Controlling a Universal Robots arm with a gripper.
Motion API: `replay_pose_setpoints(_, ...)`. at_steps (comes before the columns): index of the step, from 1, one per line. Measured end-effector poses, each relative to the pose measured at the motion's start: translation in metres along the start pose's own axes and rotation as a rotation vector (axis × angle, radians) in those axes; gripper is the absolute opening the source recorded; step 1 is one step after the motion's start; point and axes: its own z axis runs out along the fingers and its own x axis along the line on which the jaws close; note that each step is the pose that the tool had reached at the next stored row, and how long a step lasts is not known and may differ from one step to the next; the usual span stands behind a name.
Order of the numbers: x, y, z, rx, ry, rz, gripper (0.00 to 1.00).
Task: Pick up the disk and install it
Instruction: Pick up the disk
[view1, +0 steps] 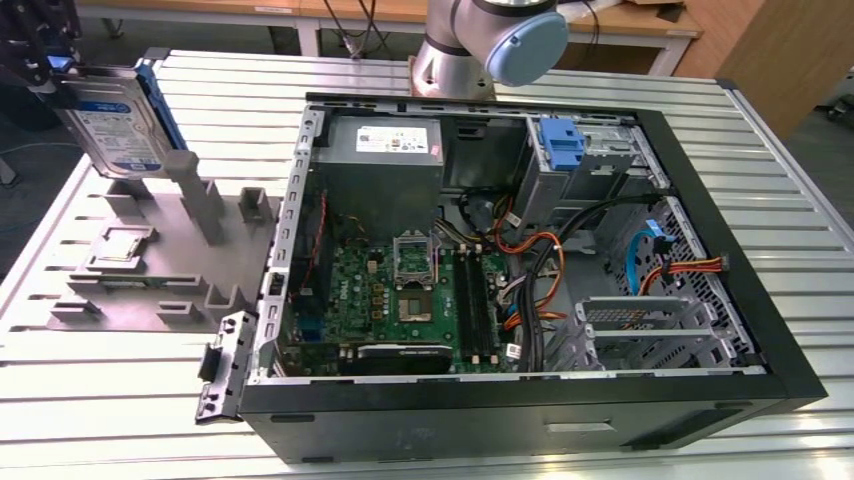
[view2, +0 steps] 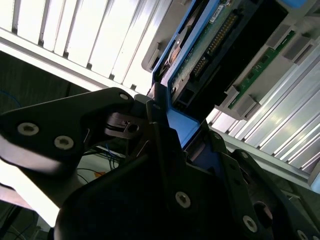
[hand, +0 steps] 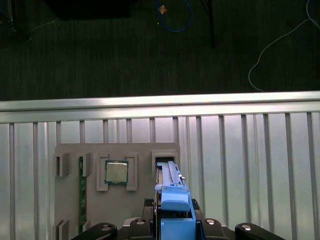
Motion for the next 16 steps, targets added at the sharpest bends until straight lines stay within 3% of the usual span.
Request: replay_pose_setpoints(16,-0.0002,0.0001,-0.0062,0.0000,0.0000,0.000,0.36)
